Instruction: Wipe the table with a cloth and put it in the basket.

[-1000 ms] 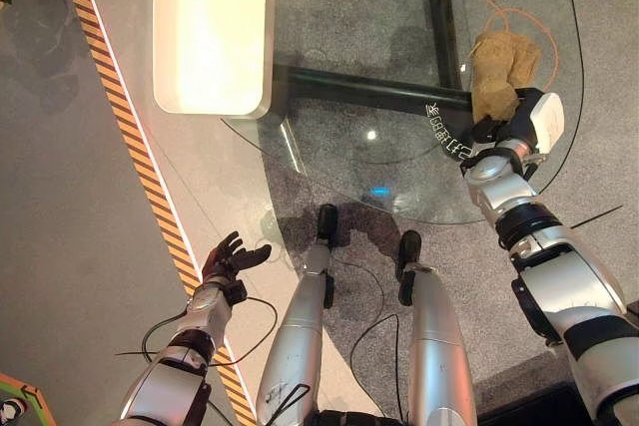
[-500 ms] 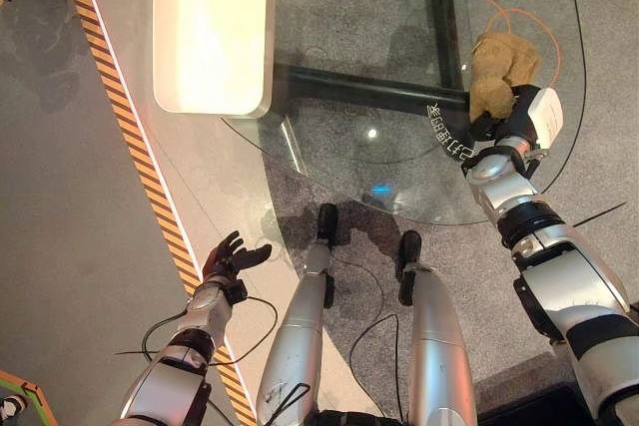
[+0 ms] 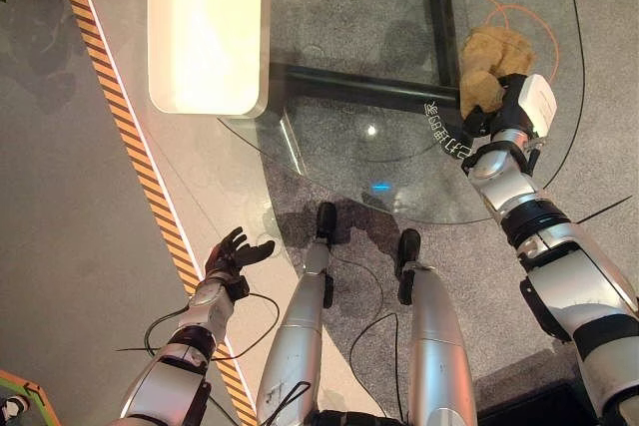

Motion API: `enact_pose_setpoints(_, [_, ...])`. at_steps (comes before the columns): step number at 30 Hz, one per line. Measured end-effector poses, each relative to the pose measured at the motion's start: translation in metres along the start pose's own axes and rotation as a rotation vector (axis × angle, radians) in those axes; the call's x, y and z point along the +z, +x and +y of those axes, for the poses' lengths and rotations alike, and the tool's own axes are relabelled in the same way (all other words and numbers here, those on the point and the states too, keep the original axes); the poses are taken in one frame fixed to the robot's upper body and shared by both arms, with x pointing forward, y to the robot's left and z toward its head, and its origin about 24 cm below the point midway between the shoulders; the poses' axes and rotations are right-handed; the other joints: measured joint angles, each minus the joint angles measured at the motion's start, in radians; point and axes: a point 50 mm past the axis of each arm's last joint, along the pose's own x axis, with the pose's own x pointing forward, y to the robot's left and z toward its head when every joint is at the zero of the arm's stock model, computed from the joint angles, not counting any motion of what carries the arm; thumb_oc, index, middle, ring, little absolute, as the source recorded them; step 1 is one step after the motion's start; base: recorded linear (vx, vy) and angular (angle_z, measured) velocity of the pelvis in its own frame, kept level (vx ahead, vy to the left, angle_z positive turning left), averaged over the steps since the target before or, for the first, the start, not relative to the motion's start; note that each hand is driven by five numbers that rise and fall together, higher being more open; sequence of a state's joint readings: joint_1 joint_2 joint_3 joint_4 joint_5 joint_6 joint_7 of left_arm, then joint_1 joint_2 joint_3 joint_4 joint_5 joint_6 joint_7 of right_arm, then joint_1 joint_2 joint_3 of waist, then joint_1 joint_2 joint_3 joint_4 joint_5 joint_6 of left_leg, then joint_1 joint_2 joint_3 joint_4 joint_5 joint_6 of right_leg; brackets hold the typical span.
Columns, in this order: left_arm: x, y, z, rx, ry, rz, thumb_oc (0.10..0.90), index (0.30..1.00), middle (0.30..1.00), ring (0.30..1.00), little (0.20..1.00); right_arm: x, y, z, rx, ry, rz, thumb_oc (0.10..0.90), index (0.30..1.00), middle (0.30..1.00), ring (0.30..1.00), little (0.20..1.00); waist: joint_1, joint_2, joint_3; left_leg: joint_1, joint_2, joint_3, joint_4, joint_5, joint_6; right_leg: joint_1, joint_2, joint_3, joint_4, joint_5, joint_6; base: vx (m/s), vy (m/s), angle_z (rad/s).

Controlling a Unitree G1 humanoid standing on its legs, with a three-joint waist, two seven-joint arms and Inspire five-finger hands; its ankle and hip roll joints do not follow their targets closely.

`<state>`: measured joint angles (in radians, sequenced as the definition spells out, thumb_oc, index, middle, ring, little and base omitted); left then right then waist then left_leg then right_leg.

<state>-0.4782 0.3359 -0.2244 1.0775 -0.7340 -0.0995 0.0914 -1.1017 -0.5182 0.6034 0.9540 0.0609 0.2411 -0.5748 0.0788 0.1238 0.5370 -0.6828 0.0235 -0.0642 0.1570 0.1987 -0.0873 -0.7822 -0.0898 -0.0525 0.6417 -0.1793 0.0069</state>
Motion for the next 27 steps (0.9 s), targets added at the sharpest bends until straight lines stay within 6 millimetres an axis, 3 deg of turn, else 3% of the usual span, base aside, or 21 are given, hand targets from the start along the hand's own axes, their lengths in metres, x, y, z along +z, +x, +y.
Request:
enact_pose_setpoints(5, [0.0, 0.0, -0.001, -0.001, 0.0, 0.0, 0.8, 0.9, 0.9, 0.9, 0.9, 0.023, -0.01, 0.016, 0.104, -0.075, -0.15, 0.1, 0.3, 0.3, 0.3, 0.2, 0.003, 0.01, 0.001, 0.0, 0.001, -0.002, 0.0, 0.001, -0.001, 0.0, 0.0, -0.004, 0.003, -0.002, -0.004, 0.0, 0.004, 0.01])
enact_pose_setpoints(10, [0.0, 0.0, -0.002, -0.005, -0.001, 0.0, 0.8, 0.9, 0.9, 0.9, 0.9, 0.048, -0.03, 0.044, 0.224, -0.068, -0.252, 0.1, 0.3, 0.3, 0.3, 0.2, 0.017, 0.019, -0.001, 0.001, 0.0, -0.005, -0.001, 0.002, -0.002, 0.0, -0.002, -0.008, 0.009, -0.005, -0.006, 0.0, 0.001, 0.01])
enact_pose_setpoints(19, [0.001, 0.0, -0.005, -0.017, -0.002, -0.009, 0.8, 0.9, 0.9, 0.9, 0.9, 0.068, -0.043, 0.054, 0.282, -0.102, -0.371, 0.1, 0.3, 0.3, 0.3, 0.2, 0.032, 0.019, -0.001, 0.0, -0.014, -0.024, -0.009, 0.001, -0.007, -0.003, -0.018, -0.019, 0.023, -0.019, -0.006, 0.01, 0.017, 0.07])
enact_pose_setpoints(27, [0.002, 0.0, -0.006, -0.02, -0.003, -0.011, 0.8, 0.9, 0.9, 0.9, 0.9, 0.072, -0.051, 0.063, 0.363, -0.193, -0.434, 0.1, 0.3, 0.3, 0.3, 0.2, 0.032, 0.019, -0.001, 0.003, -0.013, -0.025, -0.009, 0.012, -0.013, -0.002, -0.018, -0.02, 0.032, -0.021, -0.008, 0.0, 0.004, 0.0])
